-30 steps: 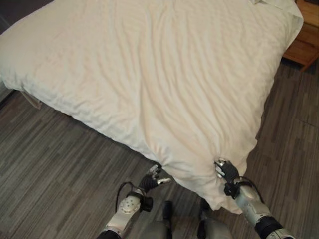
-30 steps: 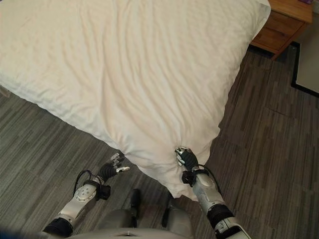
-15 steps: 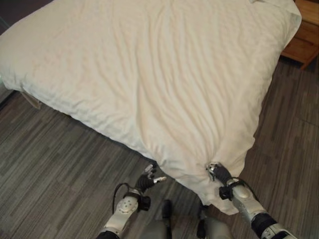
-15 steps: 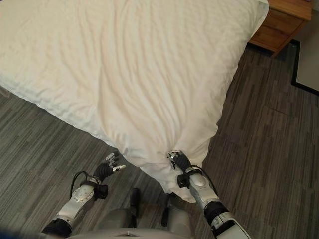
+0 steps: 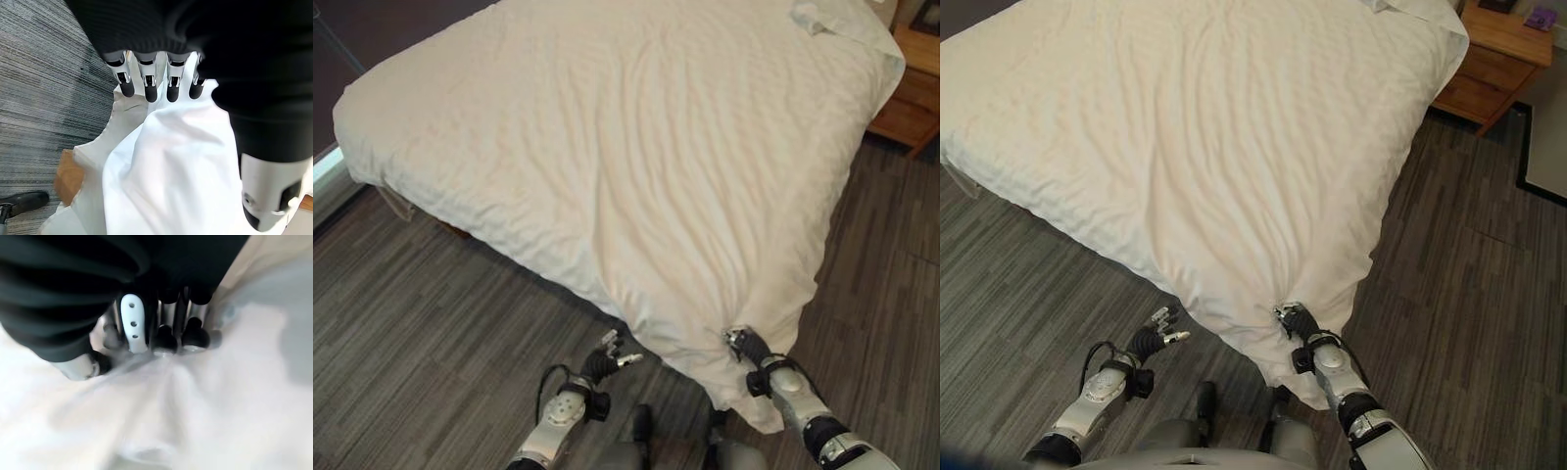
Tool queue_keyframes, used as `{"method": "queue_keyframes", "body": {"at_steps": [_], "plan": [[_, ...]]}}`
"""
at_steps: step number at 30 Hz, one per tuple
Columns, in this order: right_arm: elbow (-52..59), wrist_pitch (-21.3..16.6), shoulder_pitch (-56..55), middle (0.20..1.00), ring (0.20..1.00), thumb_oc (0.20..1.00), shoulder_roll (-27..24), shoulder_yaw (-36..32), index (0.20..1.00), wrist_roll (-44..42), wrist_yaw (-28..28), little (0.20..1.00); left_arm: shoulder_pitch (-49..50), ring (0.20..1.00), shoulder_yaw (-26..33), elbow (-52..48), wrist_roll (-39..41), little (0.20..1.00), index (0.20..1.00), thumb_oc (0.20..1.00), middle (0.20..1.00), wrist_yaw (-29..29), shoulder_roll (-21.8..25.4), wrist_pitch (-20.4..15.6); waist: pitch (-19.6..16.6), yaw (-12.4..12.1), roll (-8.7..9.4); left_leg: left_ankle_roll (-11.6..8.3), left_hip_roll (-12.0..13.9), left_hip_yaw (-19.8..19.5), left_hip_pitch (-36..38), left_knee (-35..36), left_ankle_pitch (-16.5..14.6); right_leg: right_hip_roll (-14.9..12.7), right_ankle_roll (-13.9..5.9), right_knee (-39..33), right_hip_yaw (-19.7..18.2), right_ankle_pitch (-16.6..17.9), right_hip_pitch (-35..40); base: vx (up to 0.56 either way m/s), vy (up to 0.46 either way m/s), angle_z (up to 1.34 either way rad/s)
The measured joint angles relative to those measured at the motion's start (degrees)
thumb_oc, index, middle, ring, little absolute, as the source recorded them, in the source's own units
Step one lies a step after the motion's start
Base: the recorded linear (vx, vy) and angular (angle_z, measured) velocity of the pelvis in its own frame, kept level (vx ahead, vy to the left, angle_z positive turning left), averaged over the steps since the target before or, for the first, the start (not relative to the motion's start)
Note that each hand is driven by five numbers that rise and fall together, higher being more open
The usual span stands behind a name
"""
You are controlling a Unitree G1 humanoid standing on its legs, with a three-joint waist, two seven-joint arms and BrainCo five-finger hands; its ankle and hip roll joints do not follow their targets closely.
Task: Making the bed.
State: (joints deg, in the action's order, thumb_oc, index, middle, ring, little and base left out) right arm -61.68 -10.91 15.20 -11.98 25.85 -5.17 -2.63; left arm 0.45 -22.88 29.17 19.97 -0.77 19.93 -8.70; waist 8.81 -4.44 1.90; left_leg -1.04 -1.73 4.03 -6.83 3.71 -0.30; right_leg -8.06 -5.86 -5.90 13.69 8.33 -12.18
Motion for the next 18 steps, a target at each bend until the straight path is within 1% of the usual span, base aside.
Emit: {"method": "queue_keyframes", "body": {"at_steps": [1,2,3,4,6,10,13,14,16,18], "plan": [[-2.0,2.4,-0.4,0.200,0.200,0.200,0.2,2.7,0.200,2.3,0.2,0.200,-0.3,1.000,-0.1,0.0,0.0,1.000,1.000,1.000,1.000,0.0,-0.1,0.0,0.0,-0.8,-0.07,0.22,0.0,0.0,-0.3,0.1,0.2,0.0,0.03,0.0,-0.1,0.1,-0.4,0.01,-0.004,0.07],[-4.6,5.2,-1.4,0.200,0.200,0.200,0.0,6.9,0.200,6.7,0.0,0.200,-0.6,1.000,-0.1,0.0,0.0,1.000,1.000,1.000,1.000,0.0,-0.1,0.0,0.7,-1.4,-1.13,0.45,-0.1,-0.1,-1.0,0.1,0.4,0.0,-0.01,0.2,0.3,0.5,-0.8,0.01,-0.004,0.09],[-5.7,6.1,-2.7,0.200,0.200,0.200,0.1,8.5,0.200,8.3,-0.2,0.200,-0.7,1.000,-0.1,0.0,0.0,1.000,1.000,1.000,1.000,0.1,-0.3,0.0,1.1,-1.8,-1.86,0.53,-0.2,-0.2,-1.1,0.1,0.5,0.0,0.35,0.3,0.4,0.9,-0.9,0.00,0.000,0.06],[-6.3,6.5,-4.3,0.200,0.200,0.200,0.5,8.3,0.200,9.8,0.0,0.200,-0.5,1.000,-0.1,-0.1,0.0,1.000,1.000,1.000,1.000,0.2,-0.5,0.0,1.5,-2.3,-2.44,0.61,-0.3,-0.1,-1.0,0.1,0.5,0.2,0.48,0.3,0.3,1.2,-1.1,0.00,0.000,-0.09],[-5.0,6.9,-4.0,0.200,0.200,0.200,0.2,9.2,0.200,11.0,-0.1,0.200,-0.1,1.000,0.6,0.2,0.0,1.000,1.000,1.000,1.000,0.5,-0.4,0.0,1.7,-2.1,-2.91,0.63,-0.4,0.0,-1.1,0.2,0.5,0.2,0.53,0.3,0.1,1.2,-1.2,0.00,0.000,-0.05],[4.3,6.4,-4.2,0.200,0.200,0.200,-3.0,13.4,0.200,14.3,-1.7,0.200,-0.9,1.000,1.0,0.3,0.0,1.000,1.000,1.000,1.000,0.5,-0.4,-0.2,2.4,-2.1,-1.96,0.63,-0.4,0.1,-1.0,0.3,0.5,0.1,0.53,0.3,0.1,1.2,-1.1,0.00,-0.003,0.03],[5.6,5.7,-3.7,0.200,0.200,0.200,-2.9,12.9,0.200,14.3,-2.6,0.200,-0.8,1.000,1.0,0.3,-0.1,1.000,1.000,1.000,1.000,0.5,-0.4,-0.2,3.0,-2.1,-1.09,0.63,-0.4,0.1,-1.0,0.2,0.5,0.1,0.50,0.3,0.1,1.2,-1.1,0.00,0.000,0.00],[5.6,5.6,-3.4,0.200,0.200,0.200,-2.8,12.7,0.200,14.2,-3.0,0.200,-0.6,1.000,1.1,0.5,-0.1,1.000,1.000,1.000,1.000,0.5,-0.4,-0.2,3.7,-2.1,-0.44,0.63,-0.5,0.2,-1.0,0.2,0.5,0.1,0.42,0.3,0.1,1.3,-1.1,0.00,0.000,0.00],[5.4,5.6,-3.1,0.200,0.200,0.200,-2.8,12.1,0.200,14.1,-2.9,0.200,-0.6,1.000,1.2,0.5,-0.1,1.000,1.000,1.000,1.000,0.5,-0.4,-0.2,4.3,-2.1,-0.05,0.63,-0.5,0.2,-1.0,0.3,0.5,0.0,0.36,0.3,0.1,1.3,-1.1,0.00,0.000,0.00],[4.9,5.6,-3.3,0.200,0.200,0.200,-2.8,10.1,0.200,13.9,-2.6,0.200,-0.5,1.000,1.4,0.5,-0.1,1.000,1.000,1.000,1.000,0.7,-0.4,-0.2,5.1,-2.1,0.29,0.63,-0.6,0.3,-1.0,0.2,0.5,-0.1,0.24,0.3,-0.1,1.4,-1.2,0.00,-0.003,-0.02]]}}
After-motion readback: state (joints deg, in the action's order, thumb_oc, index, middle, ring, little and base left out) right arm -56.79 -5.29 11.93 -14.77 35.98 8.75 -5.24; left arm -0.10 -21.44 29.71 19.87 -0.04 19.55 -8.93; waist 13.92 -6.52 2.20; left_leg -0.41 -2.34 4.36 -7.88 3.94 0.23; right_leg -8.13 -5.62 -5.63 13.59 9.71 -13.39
